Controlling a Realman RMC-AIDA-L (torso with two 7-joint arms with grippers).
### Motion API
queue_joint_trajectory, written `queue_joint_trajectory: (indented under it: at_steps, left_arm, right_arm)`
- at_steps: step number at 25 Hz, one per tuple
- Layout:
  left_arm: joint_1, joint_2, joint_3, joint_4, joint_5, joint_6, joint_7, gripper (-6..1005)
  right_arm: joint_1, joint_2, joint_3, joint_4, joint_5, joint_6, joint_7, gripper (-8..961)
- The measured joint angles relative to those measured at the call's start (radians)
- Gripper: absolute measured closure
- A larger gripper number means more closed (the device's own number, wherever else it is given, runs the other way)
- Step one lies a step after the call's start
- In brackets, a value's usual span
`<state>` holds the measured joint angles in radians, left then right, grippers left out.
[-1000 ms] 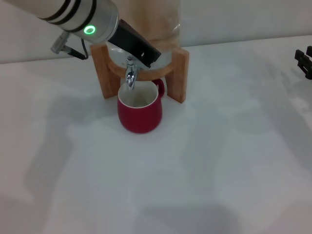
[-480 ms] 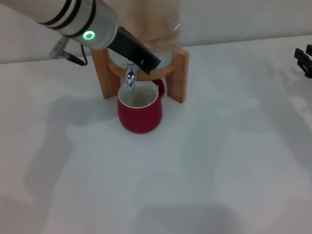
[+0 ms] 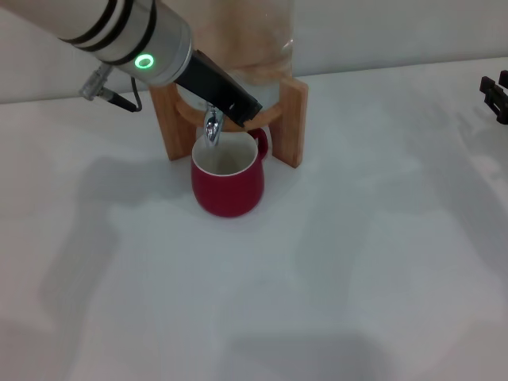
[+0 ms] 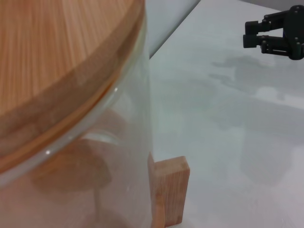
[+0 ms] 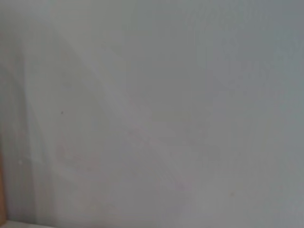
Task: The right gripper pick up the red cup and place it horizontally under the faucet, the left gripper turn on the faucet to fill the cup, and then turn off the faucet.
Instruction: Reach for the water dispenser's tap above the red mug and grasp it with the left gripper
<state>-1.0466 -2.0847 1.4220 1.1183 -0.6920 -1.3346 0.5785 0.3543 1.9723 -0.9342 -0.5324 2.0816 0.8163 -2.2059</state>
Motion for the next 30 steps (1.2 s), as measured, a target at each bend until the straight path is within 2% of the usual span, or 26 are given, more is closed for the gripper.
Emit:
queue_joint_trajectory:
  at_steps: [30]
  left_arm:
    - [-0.001,0.002,0.021,0.020,0.026,0.002,-0.039,958]
  right_arm:
    - [0.008,-0.003,0.000,0.002,0.000,-0.026,0.000,648]
